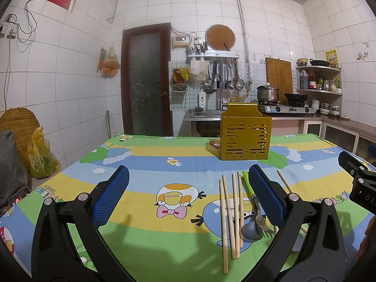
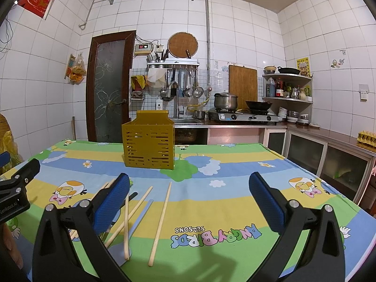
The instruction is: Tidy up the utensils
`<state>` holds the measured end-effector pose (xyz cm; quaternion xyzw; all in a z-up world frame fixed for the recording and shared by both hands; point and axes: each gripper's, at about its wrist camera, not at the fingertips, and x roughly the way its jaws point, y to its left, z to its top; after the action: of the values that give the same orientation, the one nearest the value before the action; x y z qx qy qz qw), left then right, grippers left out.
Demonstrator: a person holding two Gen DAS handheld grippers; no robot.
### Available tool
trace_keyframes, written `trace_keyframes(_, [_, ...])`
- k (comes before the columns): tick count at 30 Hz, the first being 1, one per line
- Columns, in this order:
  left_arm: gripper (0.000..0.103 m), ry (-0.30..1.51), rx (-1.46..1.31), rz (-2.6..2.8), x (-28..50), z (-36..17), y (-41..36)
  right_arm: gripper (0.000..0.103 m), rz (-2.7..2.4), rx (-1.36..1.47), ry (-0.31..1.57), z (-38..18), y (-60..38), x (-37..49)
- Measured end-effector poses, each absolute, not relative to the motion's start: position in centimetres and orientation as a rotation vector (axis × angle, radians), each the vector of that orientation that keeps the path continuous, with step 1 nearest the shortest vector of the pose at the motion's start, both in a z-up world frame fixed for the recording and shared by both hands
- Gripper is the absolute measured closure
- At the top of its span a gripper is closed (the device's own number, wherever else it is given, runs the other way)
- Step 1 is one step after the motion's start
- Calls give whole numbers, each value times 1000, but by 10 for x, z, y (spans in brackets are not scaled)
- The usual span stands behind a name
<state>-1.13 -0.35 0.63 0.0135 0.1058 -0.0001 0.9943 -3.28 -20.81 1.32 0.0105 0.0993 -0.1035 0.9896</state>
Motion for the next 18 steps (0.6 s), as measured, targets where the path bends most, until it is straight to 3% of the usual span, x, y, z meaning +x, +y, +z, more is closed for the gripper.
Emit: trace_keyframes(18, [5,219,34,-3,-11,7,-5,4,-210,24,200,13,-210,-33])
